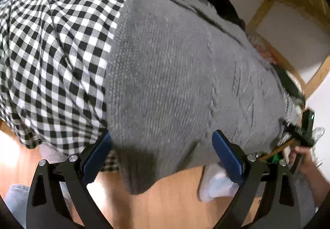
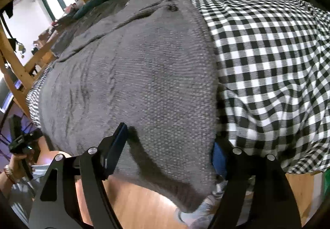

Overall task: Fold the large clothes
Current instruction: 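Close both grippers on the ribbed sweater hem, then lift the hem with both grippers and fold it over toward the collar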

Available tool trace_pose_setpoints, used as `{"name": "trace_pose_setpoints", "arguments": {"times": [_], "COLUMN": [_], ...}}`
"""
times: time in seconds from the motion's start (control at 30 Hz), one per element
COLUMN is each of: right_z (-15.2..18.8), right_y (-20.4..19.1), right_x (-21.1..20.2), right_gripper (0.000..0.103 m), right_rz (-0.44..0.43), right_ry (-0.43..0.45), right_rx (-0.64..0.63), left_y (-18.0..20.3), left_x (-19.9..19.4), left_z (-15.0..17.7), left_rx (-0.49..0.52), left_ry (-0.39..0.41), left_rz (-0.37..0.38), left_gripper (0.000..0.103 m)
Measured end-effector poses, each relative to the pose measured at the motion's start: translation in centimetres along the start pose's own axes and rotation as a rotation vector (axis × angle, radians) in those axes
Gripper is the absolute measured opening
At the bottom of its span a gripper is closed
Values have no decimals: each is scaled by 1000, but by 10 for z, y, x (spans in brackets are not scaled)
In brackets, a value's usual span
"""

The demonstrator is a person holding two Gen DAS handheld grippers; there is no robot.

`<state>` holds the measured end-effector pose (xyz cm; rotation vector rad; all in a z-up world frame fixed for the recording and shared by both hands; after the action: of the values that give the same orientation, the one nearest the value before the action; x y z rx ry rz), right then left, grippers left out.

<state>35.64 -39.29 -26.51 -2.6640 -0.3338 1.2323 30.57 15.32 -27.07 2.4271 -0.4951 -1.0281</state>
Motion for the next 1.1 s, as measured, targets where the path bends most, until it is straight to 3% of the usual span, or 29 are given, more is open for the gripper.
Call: {"name": "trace_pose_setpoints", "arguments": {"times": [0.13, 0.23, 0.3, 0.37, 0.4, 0.47, 0.53, 0.6, 0.63, 0.67, 0.73, 0.83, 0.9, 0.93, 0.97, 1.0, 1.07, 1.1], "right_z": [-1, 0, 1, 2, 2, 0, 3, 6, 6, 5, 6, 10, 12, 12, 11, 11, 9, 7], "right_y": [-3, 2, -2, -9, -12, -18, -15, -8, -7, -8, -12, -22, -28, -31, -33, -35, -34, -33], "right_x": [-3, -7, -10, -15, -18, -20, -9, -2, -2, -2, -1, -3, -5, -8, -10, -13, -15, -16], "right_gripper": [43, 32, 27, 22, 22, 25, 34, 40, 41, 42, 45, 48, 27, 23, 19, 19, 18, 18], "right_rz": [-25, -22, -20, -60, -97, -110, -26, -16, -26, -25, -13, -18, -84, -108, -117, -135, -190, -226], "right_ry": [-9, -11, 2, 13, 14, 6, -63, -91, -92, -101, -104, -95, -74, -59, -45, -32, -11, 1], "right_rx": [5, 16, -2, -22, -27, -40, -45, -17, -6, -5, -27, -55, -50, -55, -62, -63, -29, -8], "left_y": [2, 7, 16, 23, 23, 26, 31, 36, 36, 37, 38, 38, 38, 38, 40, 40, 44, 45], "left_x": [-5, -5, 0, 6, 9, 9, 10, 16, 21, 26, 33, 47, 49, 47, 42, 42, 37, 34], "left_z": [-12, -11, -3, 4, 5, 6, 2, -1, -2, -3, 0, -1, -4, -6, -7, -7, -2, -1], "left_rx": [-124, -145, -113, -73, -92, -111, -103, -99, -112, -130, -155, -170, -219, -241, -242, -239, -228, -225], "left_ry": [10, -36, -78, -114, -119, -114, -113, -129, -151, -168, -171, -140, -127, -107, -86, -95, -91, -89], "left_rz": [114, 104, 83, 46, 58, 95, 119, 92, 69, 64, 32, -71, -17, 18, 14, -11, 4, 7], "left_gripper": [94, 94, 77, 17, 10, 10, 10, 12, 29, 61, 86, 86, 86, 80, 57, 48, 14, 9]}}
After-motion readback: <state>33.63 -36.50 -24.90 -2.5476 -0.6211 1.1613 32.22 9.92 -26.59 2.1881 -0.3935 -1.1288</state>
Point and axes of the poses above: each gripper's, at about its wrist camera, not at the fingertips, and x roughly the way its jaws point, y to its right, z to its underside, the point moved 1 cm from there along x, roughly the way its jaws point, and after that the axes turned 9 degrees about z, right-handed, at the moved point
